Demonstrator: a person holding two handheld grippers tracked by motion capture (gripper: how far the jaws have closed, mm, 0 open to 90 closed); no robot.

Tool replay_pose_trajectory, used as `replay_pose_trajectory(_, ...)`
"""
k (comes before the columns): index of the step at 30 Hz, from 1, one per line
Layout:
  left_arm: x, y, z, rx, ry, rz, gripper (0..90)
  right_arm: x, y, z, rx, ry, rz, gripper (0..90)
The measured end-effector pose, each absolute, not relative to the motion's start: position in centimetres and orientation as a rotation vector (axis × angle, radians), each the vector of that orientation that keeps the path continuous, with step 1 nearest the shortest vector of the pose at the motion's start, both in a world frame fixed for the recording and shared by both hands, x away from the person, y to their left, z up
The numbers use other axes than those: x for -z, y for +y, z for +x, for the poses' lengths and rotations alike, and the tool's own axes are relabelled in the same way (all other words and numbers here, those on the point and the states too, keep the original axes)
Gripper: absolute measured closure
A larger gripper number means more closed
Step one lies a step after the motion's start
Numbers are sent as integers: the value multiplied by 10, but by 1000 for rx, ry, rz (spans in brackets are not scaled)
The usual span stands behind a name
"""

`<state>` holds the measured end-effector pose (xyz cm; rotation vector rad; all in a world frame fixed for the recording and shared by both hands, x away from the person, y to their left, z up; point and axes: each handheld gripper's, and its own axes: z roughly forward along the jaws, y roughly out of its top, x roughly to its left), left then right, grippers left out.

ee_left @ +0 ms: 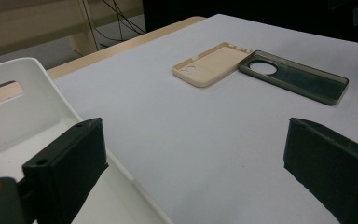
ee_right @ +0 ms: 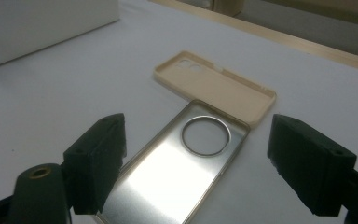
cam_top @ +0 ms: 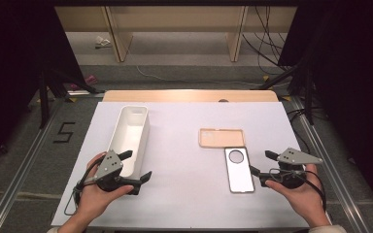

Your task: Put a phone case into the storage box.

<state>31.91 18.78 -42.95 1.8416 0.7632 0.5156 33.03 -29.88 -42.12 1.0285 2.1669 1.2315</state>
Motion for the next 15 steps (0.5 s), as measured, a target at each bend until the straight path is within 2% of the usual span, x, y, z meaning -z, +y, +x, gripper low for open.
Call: replay_pose_trajectory(15,429,189,320,-525,763,1842,62,421,-298,330,-1232,2171,1021,200)
